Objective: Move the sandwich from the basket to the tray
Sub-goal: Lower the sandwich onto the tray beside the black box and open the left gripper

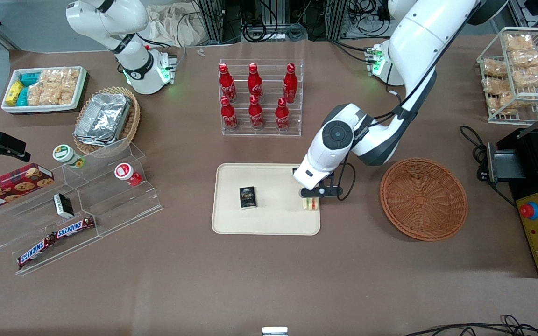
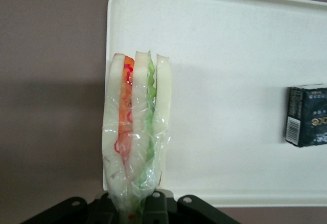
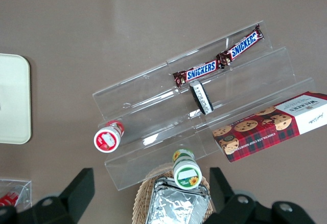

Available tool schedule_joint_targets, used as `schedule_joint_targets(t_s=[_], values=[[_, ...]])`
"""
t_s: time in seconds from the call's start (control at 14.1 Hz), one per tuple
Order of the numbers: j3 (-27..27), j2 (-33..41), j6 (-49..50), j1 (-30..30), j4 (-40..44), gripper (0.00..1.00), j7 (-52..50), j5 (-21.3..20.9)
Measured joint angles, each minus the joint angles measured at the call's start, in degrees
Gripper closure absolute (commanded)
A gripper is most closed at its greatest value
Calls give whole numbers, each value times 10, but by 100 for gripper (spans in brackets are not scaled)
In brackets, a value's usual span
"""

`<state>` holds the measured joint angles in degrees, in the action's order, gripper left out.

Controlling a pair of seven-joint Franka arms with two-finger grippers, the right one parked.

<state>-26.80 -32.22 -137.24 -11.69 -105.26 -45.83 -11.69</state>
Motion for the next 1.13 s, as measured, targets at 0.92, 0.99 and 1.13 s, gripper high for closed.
schedule_joint_targets(t_s=[0.92, 0.99, 1.13], values=[[1, 56, 27, 29, 37, 0, -29, -24], [1, 84, 60, 40, 42, 0, -29, -15], [1, 134, 136, 55, 58, 0, -16, 3]])
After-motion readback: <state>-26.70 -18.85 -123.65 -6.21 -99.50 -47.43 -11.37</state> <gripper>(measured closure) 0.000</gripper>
